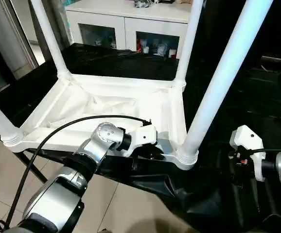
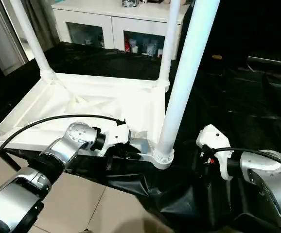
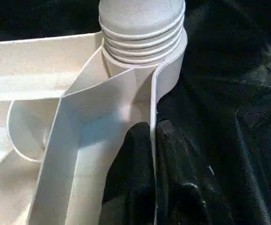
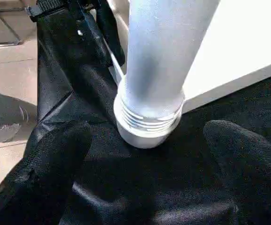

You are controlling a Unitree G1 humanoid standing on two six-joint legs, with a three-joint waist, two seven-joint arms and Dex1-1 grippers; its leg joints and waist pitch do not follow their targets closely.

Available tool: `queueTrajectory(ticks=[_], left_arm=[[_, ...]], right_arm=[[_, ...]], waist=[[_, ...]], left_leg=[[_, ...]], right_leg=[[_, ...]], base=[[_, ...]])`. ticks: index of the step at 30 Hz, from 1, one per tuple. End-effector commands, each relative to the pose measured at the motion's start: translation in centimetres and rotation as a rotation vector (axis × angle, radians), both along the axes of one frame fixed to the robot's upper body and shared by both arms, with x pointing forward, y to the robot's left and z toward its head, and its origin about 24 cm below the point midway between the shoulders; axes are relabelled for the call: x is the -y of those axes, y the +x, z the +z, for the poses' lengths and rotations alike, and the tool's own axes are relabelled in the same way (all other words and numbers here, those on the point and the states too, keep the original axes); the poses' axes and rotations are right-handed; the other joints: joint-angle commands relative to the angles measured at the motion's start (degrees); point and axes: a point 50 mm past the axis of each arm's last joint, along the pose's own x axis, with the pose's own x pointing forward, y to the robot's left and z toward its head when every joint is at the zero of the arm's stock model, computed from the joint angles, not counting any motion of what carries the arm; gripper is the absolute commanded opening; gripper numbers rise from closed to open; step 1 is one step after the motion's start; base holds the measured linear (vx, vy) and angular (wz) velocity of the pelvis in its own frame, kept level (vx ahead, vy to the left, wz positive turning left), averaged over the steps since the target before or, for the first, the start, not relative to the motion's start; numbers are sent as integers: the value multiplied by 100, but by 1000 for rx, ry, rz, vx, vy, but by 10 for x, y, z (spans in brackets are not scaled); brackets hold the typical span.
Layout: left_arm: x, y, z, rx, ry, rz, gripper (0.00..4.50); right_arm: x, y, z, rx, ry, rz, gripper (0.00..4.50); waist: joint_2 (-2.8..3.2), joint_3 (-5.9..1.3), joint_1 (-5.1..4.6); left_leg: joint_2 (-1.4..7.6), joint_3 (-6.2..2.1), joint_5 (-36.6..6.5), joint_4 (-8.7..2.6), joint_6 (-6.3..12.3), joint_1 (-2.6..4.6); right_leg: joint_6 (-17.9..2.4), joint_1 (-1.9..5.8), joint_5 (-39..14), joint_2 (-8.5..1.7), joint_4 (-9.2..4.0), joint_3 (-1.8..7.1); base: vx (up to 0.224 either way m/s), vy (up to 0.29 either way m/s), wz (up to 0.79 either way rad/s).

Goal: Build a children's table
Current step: Rotate table base, then rotate leg to tighten

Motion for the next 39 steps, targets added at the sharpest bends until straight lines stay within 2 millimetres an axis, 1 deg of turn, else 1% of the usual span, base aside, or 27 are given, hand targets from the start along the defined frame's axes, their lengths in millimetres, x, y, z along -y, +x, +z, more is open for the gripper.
queueTrajectory(ticks=[1,2,4,6,7,10,11,13,14,15,16,17,18,19,20,22,23,24,25,26,28,29,32,33,35,36,39], left_arm=[[-1,3,2,16,25,-13,2],[-1,2,2,15,22,-12,1],[0,3,3,8,-1,-3,1],[0,3,4,4,-16,3,1],[0,4,5,-3,-31,15,1],[-2,5,4,-16,-46,55,1],[-4,5,1,-26,-34,83,1],[-8,5,-7,-35,2,159,1],[-9,6,-10,-37,9,195,1],[-10,6,-12,-37,14,236,1],[-10,7,-14,-35,15,265,1],[-9,9,-16,-31,6,345,1],[-8,9,-16,-31,-1,378,1],[-7,10,-16,-30,-5,381,1],[-5,10,-14,-25,-20,392,1],[0,9,-12,-19,-42,386,1],[1,8,-11,-17,-47,382,1],[6,5,-7,0,-71,340,1],[8,4,-7,4,-76,327,1],[11,2,-4,16,-89,295,1],[14,-1,-2,36,-110,259,1],[15,-3,-1,44,-116,245,1],[14,-3,-2,39,-110,241,1],[12,-3,-2,26,-106,251,56],[11,-2,-1,23,-108,261,62],[10,-1,0,36,-109,270,77],[9,0,0,49,-100,279,77]], right_arm=[[1,-2,3,1,-7,2,450],[1,-1,3,3,-7,3,450],[0,0,4,6,-6,5,450],[0,1,4,7,-6,6,450],[-1,2,3,11,-4,4,450],[-3,4,0,22,14,-11,450],[-4,6,-2,36,23,-38,450],[-4,12,-6,64,39,-104,450],[-3,15,-7,77,41,-133,450],[-3,18,-9,93,43,-170,450],[-2,21,-10,107,45,-202,450],[-1,28,-12,129,65,-276,450],[-1,31,-13,134,78,-302,450],[-1,31,-13,134,80,-303,450],[-3,32,-14,136,91,-305,450],[-5,33,-15,135,100,-303,450],[-6,34,-15,134,101,-302,450],[-10,35,-17,132,106,-299,450],[-10,35,-18,132,107,-299,450],[-12,36,-20,132,108,-298,450],[-13,37,-21,130,112,-298,450],[-13,37,-21,130,112,-299,450],[-13,37,-21,129,110,-300,450],[-12,37,-21,128,106,-301,450],[-12,37,-21,129,105,-301,450],[-11,37,-21,130,106,-300,450],[-12,36,-21,130,107,-298,450]], waist=[[-105,-359,15],[-114,-363,10],[-102,-368,17],[-118,-370,19],[-113,-365,23],[-119,-358,13],[-136,-356,5],[-119,-345,-12],[-145,-344,-34],[-136,-338,-41],[-141,-328,-71],[-160,-330,-117],[-170,-327,-155],[-159,-326,-169],[-177,-336,-186],[-180,-342,-234],[-161,-347,-255],[-175,-352,-261],[-180,-342,-274],[-182,-348,-261],[-184,-356,-244],[-177,-365,-225],[-165,-381,-181],[-155,-383,-155],[-149,-384,-118],[-142,-387,-104],[-147,-377,-98]], left_leg=[[-4,-8,-1360,-346,509,-23],[11,-12,-1341,-356,519,-26],[28,-17,-1296,-364,530,-34],[43,-14,-1274,-368,551,-27],[44,-11,-1262,-369,562,-28],[44,-6,-1255,-371,553,-28],[43,-2,-1261,-369,540,-23],[38,-6,-1293,-373,501,-21],[27,-2,-1326,-362,466,-11],[17,-4,-1335,-361,465,-14],[23,-11,-1368,-365,432,-23],[-16,-3,-1391,-339,418,-28],[-25,-6,-1362,-336,409,-46],[-29,-10,-1377,-333,415,-50],[-39,-3,-1392,-318,446,-31],[-17,-16,-1355,-340,509,-73],[-11,-17,-1347,-342,532,-64],[2,-17,-1349,-343,540,-58],[0,-11,-1333,-347,574,-70],[0,4,-1338,-338,586,-25],[15,3,-1222,-355,624,-44],[43,-2,-1163,-369,631,-41],[66,3,-1001,-383,657,-57],[78,6,-946,-388,658,-50],[93,4,-907,-397,638,-51],[104,4,-909,-400,626,-43],[108,4,-962,-409,608,-35]], right_leg=[[70,329,-3092,-250,-637,112],[35,333,-3032,-254,-626,123],[-49,347,-2910,-276,-598,140],[-126,344,-2829,-286,-583,158],[-165,345,-2816,-291,-578,164],[-196,343,-2870,-301,-579,163],[-184,333,-2918,-301,-587,166],[-193,324,-3019,-308,-598,147],[-160,321,-3112,-305,-611,135],[-149,322,-3155,-302,-618,128],[-98,316,-3253,-303,-621,116],[15,323,-3394,-285,-656,82],[57,327,-3446,-292,-651,68],[94,327,-3492,-286,-674,52],[178,327,-3539,-287,-700,30],[203,358,-3406,-286,-715,18],[176,348,-3302,-287,-711,15],[151,349,-3260,-301,-705,16],[117,342,-3230,-306,-703,12],[81,311,-3270,-320,-712,17],[-1,329,-3131,-326,-685,41],[-63,334,-2996,-334,-647,65],[-181,351,-2721,-342,-581,109],[-217,349,-2640,-346,-568,121],[-274,360,-2549,-358,-545,131],[-306,355,-2499,-358,-540,137],[-343,352,-2454,-354,-536,144]], base=[[0,0,0],[0,0,0],[0,0,0],[0,0,0],[0,0,0],[0,0,0],[0,0,0],[0,0,0],[0,0,0],[0,0,0],[0,0,0],[0,0,0],[0,0,0],[0,0,0],[0,0,0],[0,0,0],[0,0,0],[0,0,0],[0,0,0],[0,0,0],[0,0,0],[0,0,0],[0,0,0],[0,0,0],[0,0,0],[0,0,0],[0,0,0]])
